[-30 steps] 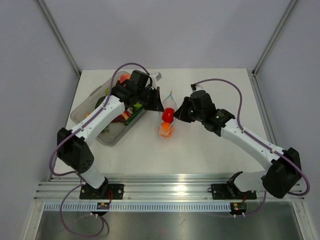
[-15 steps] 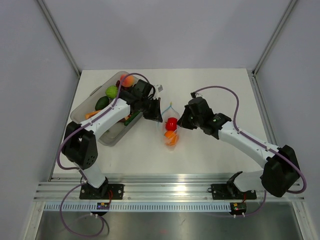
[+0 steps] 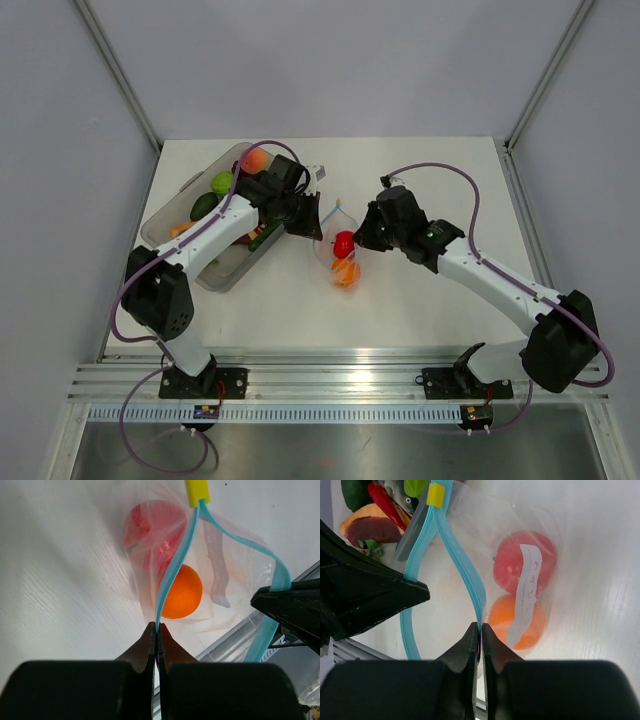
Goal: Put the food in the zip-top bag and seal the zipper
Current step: Adjust the zipper food storage bag at the center of the board, then pick up the fake fruit from the bin.
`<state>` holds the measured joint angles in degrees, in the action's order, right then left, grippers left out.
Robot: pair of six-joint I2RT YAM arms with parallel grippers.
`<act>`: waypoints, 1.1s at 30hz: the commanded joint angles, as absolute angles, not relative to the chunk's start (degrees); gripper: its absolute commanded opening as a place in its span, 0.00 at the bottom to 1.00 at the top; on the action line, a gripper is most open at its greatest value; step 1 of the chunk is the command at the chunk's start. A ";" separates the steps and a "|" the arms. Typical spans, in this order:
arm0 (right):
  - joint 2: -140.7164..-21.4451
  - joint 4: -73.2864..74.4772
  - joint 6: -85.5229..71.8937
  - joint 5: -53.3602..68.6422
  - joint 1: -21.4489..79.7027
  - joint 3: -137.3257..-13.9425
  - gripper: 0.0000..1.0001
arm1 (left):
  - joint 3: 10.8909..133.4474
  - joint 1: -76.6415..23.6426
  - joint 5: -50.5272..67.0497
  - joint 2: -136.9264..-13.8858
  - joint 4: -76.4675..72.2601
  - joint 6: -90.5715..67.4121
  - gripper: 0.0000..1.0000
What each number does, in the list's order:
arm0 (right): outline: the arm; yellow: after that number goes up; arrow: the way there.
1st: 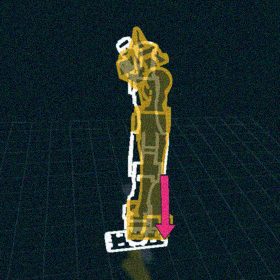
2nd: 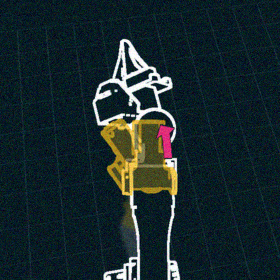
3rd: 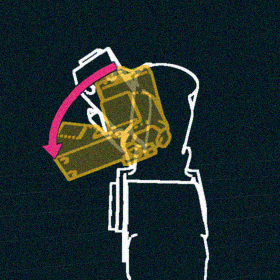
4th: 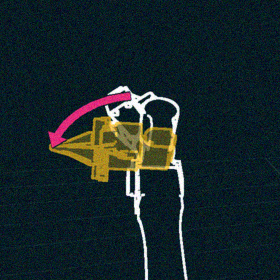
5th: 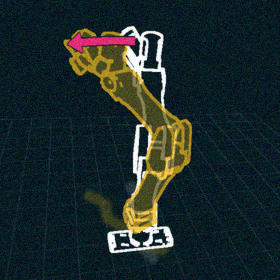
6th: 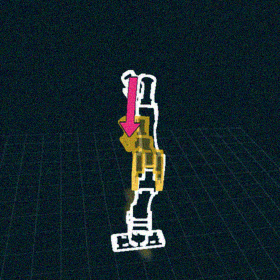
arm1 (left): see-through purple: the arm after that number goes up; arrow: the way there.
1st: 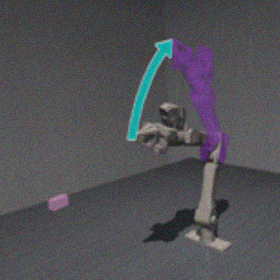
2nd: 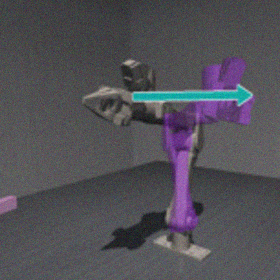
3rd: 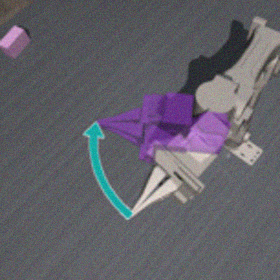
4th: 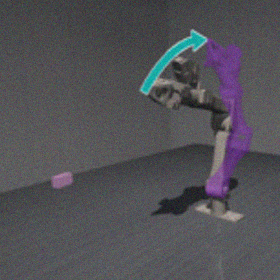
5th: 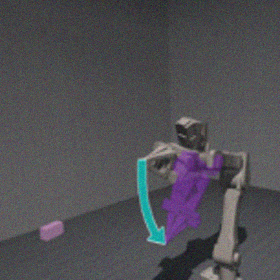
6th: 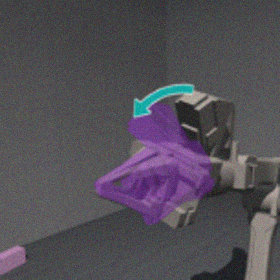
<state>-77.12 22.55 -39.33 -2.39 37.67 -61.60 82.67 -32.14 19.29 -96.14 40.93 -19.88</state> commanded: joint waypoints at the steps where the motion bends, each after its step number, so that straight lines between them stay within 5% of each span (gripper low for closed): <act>1: -77.96 23.55 -39.55 -3.69 38.23 -64.42 0.13 | 84.46 -32.34 21.00 -94.31 39.99 -18.81 0.00; 6: -77.96 23.82 -39.20 -3.61 38.23 -64.95 0.20 | 83.67 -32.34 21.80 -94.48 39.20 -18.90 0.00; 9: -78.05 23.91 -38.58 -3.60 38.15 -65.13 0.02 | 82.97 -32.34 22.50 -94.57 38.41 -19.25 0.00; 15: -77.26 21.45 -39.99 -2.73 38.23 -63.81 0.00 | 82.70 -32.34 22.06 -94.22 38.06 -17.85 0.00; 17: -77.43 20.83 -41.22 -2.72 38.23 -64.07 0.00 | 84.54 -32.26 20.13 -94.39 39.02 -17.58 0.17; 18: -77.95 20.66 -41.74 -2.81 38.23 -64.42 0.00 | 85.68 -32.26 18.91 -94.66 39.98 -17.40 0.41; 19: -78.13 20.39 -42.36 -2.99 38.23 -64.60 0.00 | 89.26 -32.17 17.42 -95.53 41.21 -17.49 0.54; 22: -79.36 20.21 -43.32 -4.13 38.15 -66.26 0.00 | 93.85 -31.82 17.14 -95.98 42.89 -18.28 0.79; 33: -82.88 19.60 -43.42 -3.34 38.23 -70.49 0.00 | 107.40 -19.17 16.44 -97.91 48.25 -16.61 0.91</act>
<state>-82.48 22.09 -42.89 -2.52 37.67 -67.44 103.42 -23.18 17.43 -96.82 46.98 -17.63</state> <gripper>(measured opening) 0.010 0.903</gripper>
